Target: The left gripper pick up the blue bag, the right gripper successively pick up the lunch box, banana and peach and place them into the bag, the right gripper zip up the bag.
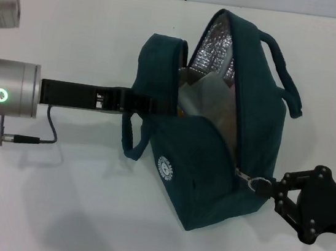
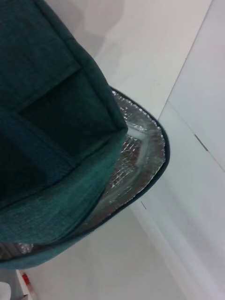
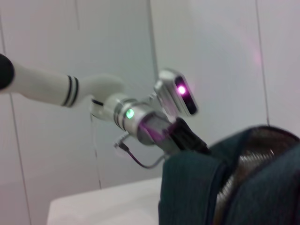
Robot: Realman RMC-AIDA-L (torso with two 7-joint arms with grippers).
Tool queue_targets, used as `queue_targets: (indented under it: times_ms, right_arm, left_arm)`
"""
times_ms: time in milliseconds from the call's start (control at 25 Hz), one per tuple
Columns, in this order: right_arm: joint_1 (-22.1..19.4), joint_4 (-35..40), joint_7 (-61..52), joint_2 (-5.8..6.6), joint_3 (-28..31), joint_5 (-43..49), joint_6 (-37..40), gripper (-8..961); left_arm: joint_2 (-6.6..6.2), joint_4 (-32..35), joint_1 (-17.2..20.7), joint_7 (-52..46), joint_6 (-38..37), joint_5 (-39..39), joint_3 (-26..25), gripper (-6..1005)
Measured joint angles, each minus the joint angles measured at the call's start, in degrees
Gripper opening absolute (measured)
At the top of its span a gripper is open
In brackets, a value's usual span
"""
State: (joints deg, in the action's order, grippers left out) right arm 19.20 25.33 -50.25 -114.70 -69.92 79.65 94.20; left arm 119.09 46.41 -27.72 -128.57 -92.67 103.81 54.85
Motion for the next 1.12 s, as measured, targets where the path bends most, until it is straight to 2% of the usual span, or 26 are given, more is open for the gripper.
queue_targets:
  times_ms: [400, 520, 600, 800, 1120]
  right_arm:
    - [0.4, -2.2, 0.0, -0.3, -0.5, 2.9, -4.2, 6]
    - [0.0, -2.1, 0.2, -0.32, 0.1, 2.9, -3.0, 7]
    - [-0.4, -2.0, 1.2, -0.23, 3.2, 2.6, 1.4, 7]
    - [-0.4, -2.1, 1.9, -0.28, 6.2, 2.6, 5.7, 7]
    - [0.9, -2.3, 1.4, -0.67, 6.2, 1.6, 5.7, 6]
  left_arm:
    - [0.09, 0.0, 0.0, 0.0, 0.0, 0.0, -0.5, 67]
    - [0.09, 0.0, 0.0, 0.0, 0.0, 0.0, -0.5, 67]
    - [0.1, 0.0, 0.0, 0.0, 0.0, 0.0, -0.5, 67]
    - [0.18, 0.0, 0.3, 0.2, 0.0, 0.0, -0.5, 68]
    - [0.41, -0.8, 0.8, 4.2, -0.1, -0.8, -0.5, 68]
